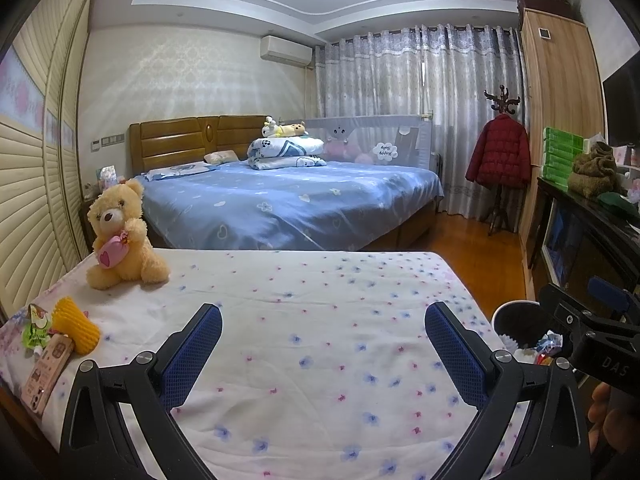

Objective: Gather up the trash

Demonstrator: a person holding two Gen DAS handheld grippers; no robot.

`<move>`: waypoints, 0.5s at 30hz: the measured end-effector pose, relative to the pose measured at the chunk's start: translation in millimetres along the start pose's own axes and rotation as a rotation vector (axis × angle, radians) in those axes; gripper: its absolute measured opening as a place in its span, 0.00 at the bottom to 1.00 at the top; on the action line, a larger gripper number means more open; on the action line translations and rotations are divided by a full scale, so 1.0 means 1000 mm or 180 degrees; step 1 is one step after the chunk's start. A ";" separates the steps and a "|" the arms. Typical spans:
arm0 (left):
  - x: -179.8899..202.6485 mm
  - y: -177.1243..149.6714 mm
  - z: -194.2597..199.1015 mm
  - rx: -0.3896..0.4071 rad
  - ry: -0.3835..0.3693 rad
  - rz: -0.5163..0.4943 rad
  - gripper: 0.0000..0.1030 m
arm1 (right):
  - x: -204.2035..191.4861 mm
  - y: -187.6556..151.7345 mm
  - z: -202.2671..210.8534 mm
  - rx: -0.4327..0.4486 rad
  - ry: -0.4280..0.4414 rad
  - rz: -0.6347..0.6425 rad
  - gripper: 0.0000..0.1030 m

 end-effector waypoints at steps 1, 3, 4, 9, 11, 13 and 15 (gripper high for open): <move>0.000 -0.001 0.000 0.0002 -0.0005 0.0001 0.99 | 0.000 0.000 0.000 0.0001 -0.0001 -0.0002 1.00; 0.000 -0.001 0.000 0.0002 -0.0005 -0.0002 0.99 | -0.002 0.000 0.000 -0.0001 0.0001 -0.0006 1.00; 0.000 -0.001 0.000 0.0004 -0.0004 -0.0002 0.99 | 0.000 0.000 0.000 0.0002 0.0001 -0.0005 1.00; 0.000 -0.001 0.001 0.0004 -0.0007 -0.0001 0.99 | 0.000 0.000 0.000 0.0002 -0.0002 0.0001 1.00; 0.000 -0.001 0.001 0.0007 -0.0003 -0.0002 0.99 | 0.000 0.000 0.000 0.0000 -0.0001 -0.0003 1.00; 0.000 -0.001 0.000 0.0011 -0.0005 -0.0010 0.99 | -0.001 0.000 0.000 0.0001 0.0001 -0.0006 1.00; 0.000 -0.001 -0.001 0.0012 -0.0012 -0.0018 0.99 | 0.000 0.000 0.000 0.0000 0.0001 -0.0007 1.00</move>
Point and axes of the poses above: each gripper's, at about its wrist camera, not at the fingertips, and z roughly against the way its jaws point, x to its right, y to its top, the point moved 1 cm from there along -z, roughly the way its jaws point, and after that the axes turned 1 degree about y, right-handed, at the moved point
